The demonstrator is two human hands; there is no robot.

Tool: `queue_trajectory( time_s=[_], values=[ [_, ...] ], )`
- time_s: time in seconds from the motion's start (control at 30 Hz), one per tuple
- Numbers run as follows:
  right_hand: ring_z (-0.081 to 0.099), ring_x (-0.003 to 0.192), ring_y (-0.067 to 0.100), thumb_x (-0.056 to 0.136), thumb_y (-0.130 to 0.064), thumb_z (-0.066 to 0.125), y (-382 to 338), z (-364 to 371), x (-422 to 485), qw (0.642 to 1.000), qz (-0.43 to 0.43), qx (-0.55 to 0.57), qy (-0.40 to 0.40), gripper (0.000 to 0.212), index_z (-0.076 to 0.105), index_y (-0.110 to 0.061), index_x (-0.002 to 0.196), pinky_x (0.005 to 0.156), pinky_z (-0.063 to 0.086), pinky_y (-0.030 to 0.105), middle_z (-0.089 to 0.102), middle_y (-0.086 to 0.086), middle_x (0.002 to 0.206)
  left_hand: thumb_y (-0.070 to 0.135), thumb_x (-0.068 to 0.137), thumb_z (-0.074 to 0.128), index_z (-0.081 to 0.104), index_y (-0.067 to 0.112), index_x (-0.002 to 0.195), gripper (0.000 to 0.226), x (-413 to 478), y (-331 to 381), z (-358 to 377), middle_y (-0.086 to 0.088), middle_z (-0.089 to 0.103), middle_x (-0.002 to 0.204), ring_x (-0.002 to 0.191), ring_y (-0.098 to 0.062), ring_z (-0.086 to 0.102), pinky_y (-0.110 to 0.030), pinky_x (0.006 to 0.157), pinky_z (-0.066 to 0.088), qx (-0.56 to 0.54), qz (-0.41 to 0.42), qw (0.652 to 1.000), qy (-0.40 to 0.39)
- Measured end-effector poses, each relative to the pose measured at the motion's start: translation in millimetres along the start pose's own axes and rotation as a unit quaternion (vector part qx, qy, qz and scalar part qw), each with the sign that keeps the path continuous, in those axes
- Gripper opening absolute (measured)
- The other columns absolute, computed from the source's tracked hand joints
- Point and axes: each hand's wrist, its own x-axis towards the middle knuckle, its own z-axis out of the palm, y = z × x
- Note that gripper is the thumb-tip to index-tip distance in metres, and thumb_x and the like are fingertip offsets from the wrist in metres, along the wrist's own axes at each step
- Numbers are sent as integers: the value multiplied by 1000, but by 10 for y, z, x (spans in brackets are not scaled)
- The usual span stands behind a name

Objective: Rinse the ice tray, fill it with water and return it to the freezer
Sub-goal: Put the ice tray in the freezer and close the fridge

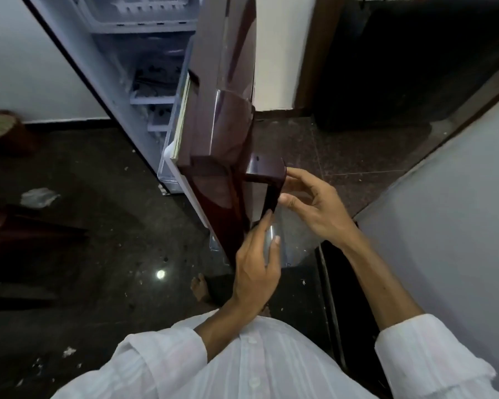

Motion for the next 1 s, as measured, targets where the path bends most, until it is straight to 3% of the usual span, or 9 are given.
queue_trajectory(
  time_s=[0.1,0.2,0.33,0.47,0.6,0.8,1.0],
  values=[
    [62,119,18,90,-19,72,-61,190,176,998,-15,10,-58,47,59,-8,135,101,52,44,63,5,128,9,99,56,48,10,143,45,94,-112,-199,-3,52,138,126,-6,51,-8,105,37,30,-2,996,87],
    [64,119,19,91,-15,71,-144,355,295,993,-14,41,-107,45,59,-7,133,103,50,48,67,5,125,12,97,59,48,8,144,48,140,-178,-281,-2,46,140,127,-7,49,-13,106,39,37,-6,992,117],
    [66,117,17,93,-12,69,-318,698,532,984,-28,48,-169,41,59,-5,133,103,51,45,70,4,122,16,99,59,53,10,139,41,323,-326,-508,5,55,133,120,-1,54,-13,100,45,25,-49,983,174],
    [68,112,17,91,-11,71,-462,1020,796,977,-37,60,-201,38,62,-3,127,100,53,41,71,5,117,13,97,61,62,5,129,32,485,-599,-858,-7,70,117,104,-2,60,-14,91,50,51,-65,977,196],
    [70,106,14,89,-9,73,-576,1371,1078,973,-43,60,-219,32,66,-3,119,96,55,36,74,4,110,15,97,62,64,4,128,33,598,-892,-1229,-7,73,114,101,-15,70,-28,89,58,63,-61,977,193],
    [72,100,15,89,-6,73,-706,1965,1562,968,-57,68,-235,22,69,-2,110,89,55,26,75,5,101,7,96,63,65,1,126,31,901,-1224,-1798,-6,74,104,90,-1,65,-4,79,47,61,-67,973,214],
    [72,100,10,89,-12,74,-832,2565,2148,970,-84,56,-221,21,73,-8,109,87,56,24,76,0,102,8,97,61,64,6,129,32,1356,-1625,-2379,-7,74,84,65,3,63,-4,67,45,42,-102,971,214]
  ],
)
